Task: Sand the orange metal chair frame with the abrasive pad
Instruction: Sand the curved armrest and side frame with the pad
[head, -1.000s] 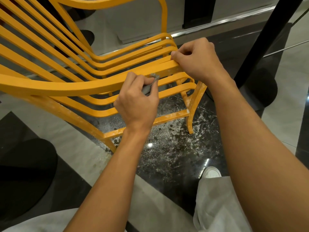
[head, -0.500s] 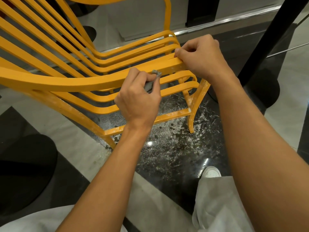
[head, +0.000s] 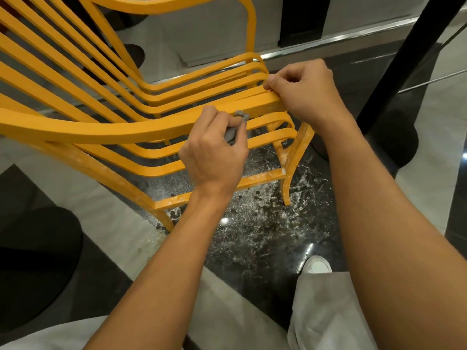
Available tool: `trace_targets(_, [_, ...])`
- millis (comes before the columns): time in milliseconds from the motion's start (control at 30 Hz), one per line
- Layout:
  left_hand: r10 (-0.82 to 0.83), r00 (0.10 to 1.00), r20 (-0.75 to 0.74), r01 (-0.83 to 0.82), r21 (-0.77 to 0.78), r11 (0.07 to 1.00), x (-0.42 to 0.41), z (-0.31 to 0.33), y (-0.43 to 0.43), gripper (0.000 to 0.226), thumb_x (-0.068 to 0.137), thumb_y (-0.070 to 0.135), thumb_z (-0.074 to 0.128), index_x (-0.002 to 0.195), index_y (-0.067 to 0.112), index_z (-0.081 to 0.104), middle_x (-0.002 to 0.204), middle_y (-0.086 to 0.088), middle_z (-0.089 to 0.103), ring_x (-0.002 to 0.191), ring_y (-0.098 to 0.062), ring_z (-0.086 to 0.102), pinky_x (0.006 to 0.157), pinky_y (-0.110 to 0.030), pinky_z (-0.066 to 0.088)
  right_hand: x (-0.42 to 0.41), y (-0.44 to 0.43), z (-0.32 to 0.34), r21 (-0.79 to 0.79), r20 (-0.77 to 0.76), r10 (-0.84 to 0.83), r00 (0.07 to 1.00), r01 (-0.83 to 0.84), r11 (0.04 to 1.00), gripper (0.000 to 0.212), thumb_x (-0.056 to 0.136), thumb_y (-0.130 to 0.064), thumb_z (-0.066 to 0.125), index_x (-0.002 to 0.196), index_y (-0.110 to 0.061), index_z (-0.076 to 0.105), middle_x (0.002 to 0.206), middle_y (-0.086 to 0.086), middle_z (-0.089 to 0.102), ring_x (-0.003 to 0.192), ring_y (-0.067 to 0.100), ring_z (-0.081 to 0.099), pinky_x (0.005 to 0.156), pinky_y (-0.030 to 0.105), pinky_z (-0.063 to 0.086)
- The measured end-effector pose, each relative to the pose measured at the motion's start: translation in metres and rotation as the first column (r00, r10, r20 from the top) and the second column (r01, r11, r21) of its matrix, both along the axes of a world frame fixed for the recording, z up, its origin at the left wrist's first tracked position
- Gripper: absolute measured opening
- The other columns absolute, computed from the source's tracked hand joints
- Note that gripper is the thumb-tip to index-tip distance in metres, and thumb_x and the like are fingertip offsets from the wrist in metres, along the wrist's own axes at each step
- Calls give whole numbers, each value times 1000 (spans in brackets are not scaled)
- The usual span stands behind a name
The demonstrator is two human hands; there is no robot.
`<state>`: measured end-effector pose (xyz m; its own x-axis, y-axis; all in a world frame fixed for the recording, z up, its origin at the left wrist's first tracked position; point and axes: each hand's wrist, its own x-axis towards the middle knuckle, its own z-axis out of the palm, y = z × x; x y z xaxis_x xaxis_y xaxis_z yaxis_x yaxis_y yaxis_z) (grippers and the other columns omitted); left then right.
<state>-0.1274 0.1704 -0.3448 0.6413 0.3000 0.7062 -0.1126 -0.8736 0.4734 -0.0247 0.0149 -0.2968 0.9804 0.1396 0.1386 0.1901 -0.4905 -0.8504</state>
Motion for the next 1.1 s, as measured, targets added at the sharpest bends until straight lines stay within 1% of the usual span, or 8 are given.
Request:
trace_targets(100, [-32,999,-16,32,16,999,7,3,-12,18,91,32,82,82,18,75,86,8,66,74,-9,60,51,-28,44,-1,-4,-2,16,-7,-23,1000,23,1000,22,99,-38,64,94,-25,81,94,-7,73,109,16,63,98,45,54])
trace_targets(267, [10,1000,8,-10,-2,1000,4,2,-9,18,90,34,83,82,19,76,85,8,67,74,-7,60,54,-21,38,-1,-10,-3,3,-9,-42,999,42,999,22,100,-39,63,93,-28,80,92,-11,70,116,19,59,101,48,52])
trace_targets(400, [13,1000,16,-13,-15,1000,1,5,-2,19,90,33,83,82,18,76,86,7,68,74,-8,60,56,-22,39,1,-15,-3,0,-16,-37,999,37,999,22,100,-39,63,92,-28,80,92,-12,70,115,17,60,102,49,52])
trace_targets(567, [-38,999,-13,38,21,999,11,8,-21,17,90,32,82,83,18,75,87,8,66,73,-7,58,53,-21,38,0,-16,-3,6,-21,-23,1000,23,1000,24,102,-38,62,93,-25,81,89,-8,71,97,8,64,96,41,54])
trace_targets(633, [-24,1000,-7,24,23,999,9,4,-17,18,91,35,81,83,19,76,87,8,66,73,-7,58,52,-24,41,1,-17,-4,19,-32,-18,999,18,1000,25,102,-38,62,91,-26,81,90,-8,72,99,9,64,96,42,54])
trace_targets(767, [15,1000,12,-15,3,1000,2,-2,-5,20,93,35,81,82,19,76,86,7,67,73,-10,60,51,-34,46,3,-20,-4,24,-55,6,998,-5,1000,24,102,-36,62,89,-27,80,91,-8,72,99,6,62,92,35,48])
trace_targets(933, [-47,999,-14,48,35,998,13,9,-26,17,91,33,82,84,19,76,88,7,67,73,-10,61,52,-26,42,2,-22,-3,29,-62,11,998,-9,1000,25,102,-36,62,94,-22,81,91,-6,72,87,3,62,71,19,42])
trace_targets(1100, [7,1000,0,-7,42,999,6,0,-15,18,91,36,82,83,20,76,86,8,68,74,-10,61,51,-31,45,3,-25,-3,33,-74,27,997,-25,999,24,103,-36,61,96,-23,81,96,-7,72,91,2,61,71,17,41])
